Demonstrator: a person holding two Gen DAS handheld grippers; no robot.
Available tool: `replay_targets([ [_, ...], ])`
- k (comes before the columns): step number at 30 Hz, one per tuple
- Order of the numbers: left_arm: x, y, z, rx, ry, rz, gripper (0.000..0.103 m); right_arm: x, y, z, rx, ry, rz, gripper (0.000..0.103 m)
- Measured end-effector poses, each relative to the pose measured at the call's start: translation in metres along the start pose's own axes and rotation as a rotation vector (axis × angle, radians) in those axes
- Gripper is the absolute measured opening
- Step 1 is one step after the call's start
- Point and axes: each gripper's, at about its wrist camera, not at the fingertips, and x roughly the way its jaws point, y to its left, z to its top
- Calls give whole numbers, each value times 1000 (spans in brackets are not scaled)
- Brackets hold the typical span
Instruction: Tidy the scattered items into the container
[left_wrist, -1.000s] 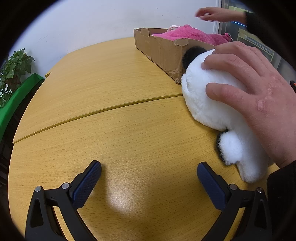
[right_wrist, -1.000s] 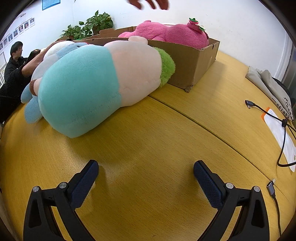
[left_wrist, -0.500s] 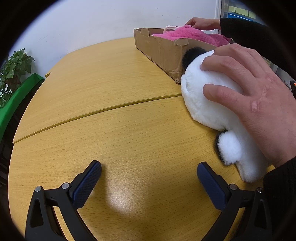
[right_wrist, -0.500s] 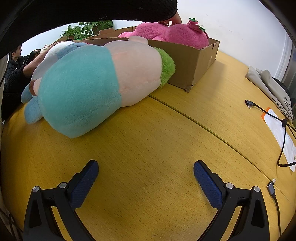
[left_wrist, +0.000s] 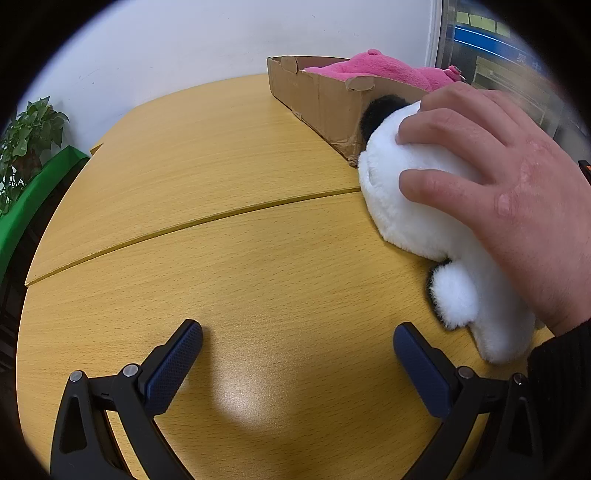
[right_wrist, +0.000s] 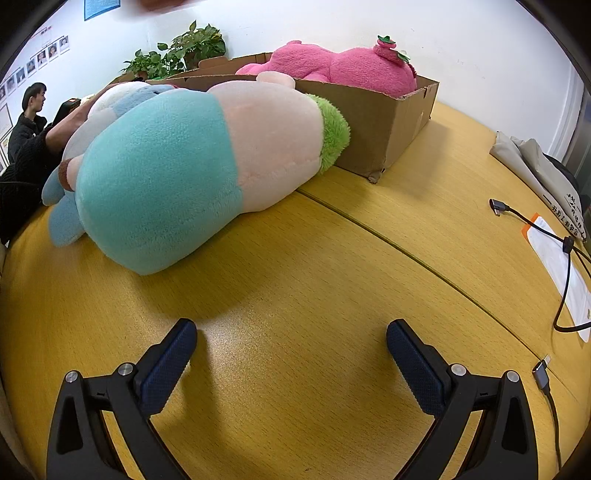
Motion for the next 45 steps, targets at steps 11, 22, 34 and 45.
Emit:
replay_targets([
  [11,-3,-2,-2,-4,0,3,103,0,0,0,0,0,0,103],
  [22,-3,-3,-1,-4,0,4,103,-1,0,1,0,0,0,103],
  [34,-3,-3,-1,-4,0,4,103,-1,-1,1,-1,0,0,103],
  [45,-3,-3,-1,-4,0,4,103,-1,-1,1,0,0,1,103],
])
